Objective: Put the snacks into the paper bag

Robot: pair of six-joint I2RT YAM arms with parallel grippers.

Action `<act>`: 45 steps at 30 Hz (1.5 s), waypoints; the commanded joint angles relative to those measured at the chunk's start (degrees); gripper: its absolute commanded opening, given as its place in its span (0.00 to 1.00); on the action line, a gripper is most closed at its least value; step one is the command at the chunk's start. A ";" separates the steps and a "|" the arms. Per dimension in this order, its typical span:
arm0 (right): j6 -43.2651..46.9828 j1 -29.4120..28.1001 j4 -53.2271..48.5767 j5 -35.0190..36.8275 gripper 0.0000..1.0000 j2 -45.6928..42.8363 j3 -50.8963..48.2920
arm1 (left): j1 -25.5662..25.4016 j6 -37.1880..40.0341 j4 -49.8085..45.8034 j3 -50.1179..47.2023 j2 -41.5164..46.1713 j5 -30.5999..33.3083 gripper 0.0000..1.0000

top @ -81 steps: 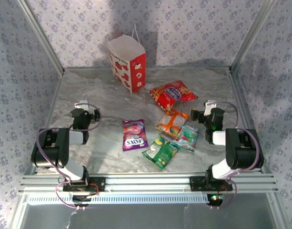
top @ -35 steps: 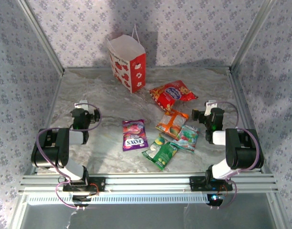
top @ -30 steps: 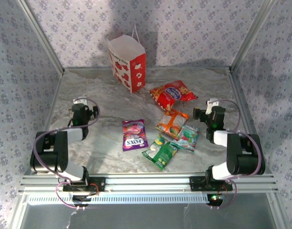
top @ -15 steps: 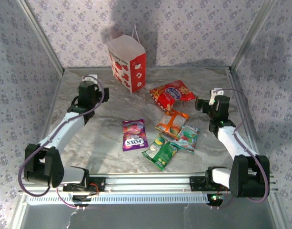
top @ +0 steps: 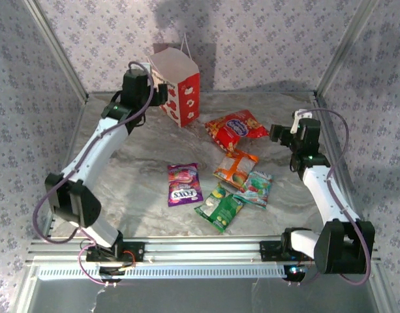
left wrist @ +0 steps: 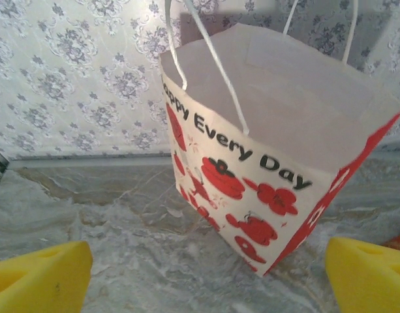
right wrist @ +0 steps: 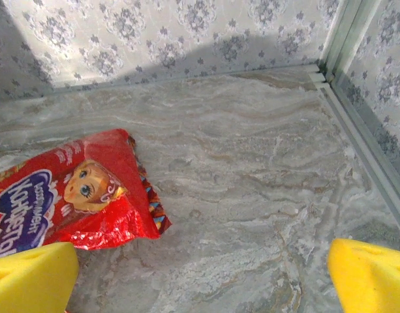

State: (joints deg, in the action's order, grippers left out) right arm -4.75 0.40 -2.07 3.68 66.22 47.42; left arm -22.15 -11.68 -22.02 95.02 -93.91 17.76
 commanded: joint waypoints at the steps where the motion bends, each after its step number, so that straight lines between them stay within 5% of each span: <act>1: -1.78 -0.49 -1.11 -0.22 1.00 -2.69 2.00 | -0.55 -5.83 -5.31 7.61 -4.15 2.72 0.85; 13: -2.29 -0.96 0.64 0.43 1.00 -3.40 1.89 | -0.60 -9.55 -9.20 28.36 -17.96 2.25 0.75; 22: -3.17 -1.77 1.19 0.27 1.00 -0.31 4.75 | 0.07 -18.08 -40.24 71.50 -41.05 4.93 0.77; 29: -1.94 -2.63 1.26 0.49 1.00 1.37 6.63 | 0.09 -21.08 -34.17 56.56 -34.19 2.91 0.78; 45: -0.71 -2.99 2.81 1.76 1.00 1.34 5.23 | 0.53 -23.31 -30.38 59.39 -39.27 2.35 0.78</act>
State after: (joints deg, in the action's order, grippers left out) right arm -6.50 -2.20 -0.73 4.14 67.55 52.03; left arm -22.06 -33.17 -54.68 151.83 -131.48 20.16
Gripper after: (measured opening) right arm 0.992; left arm 0.781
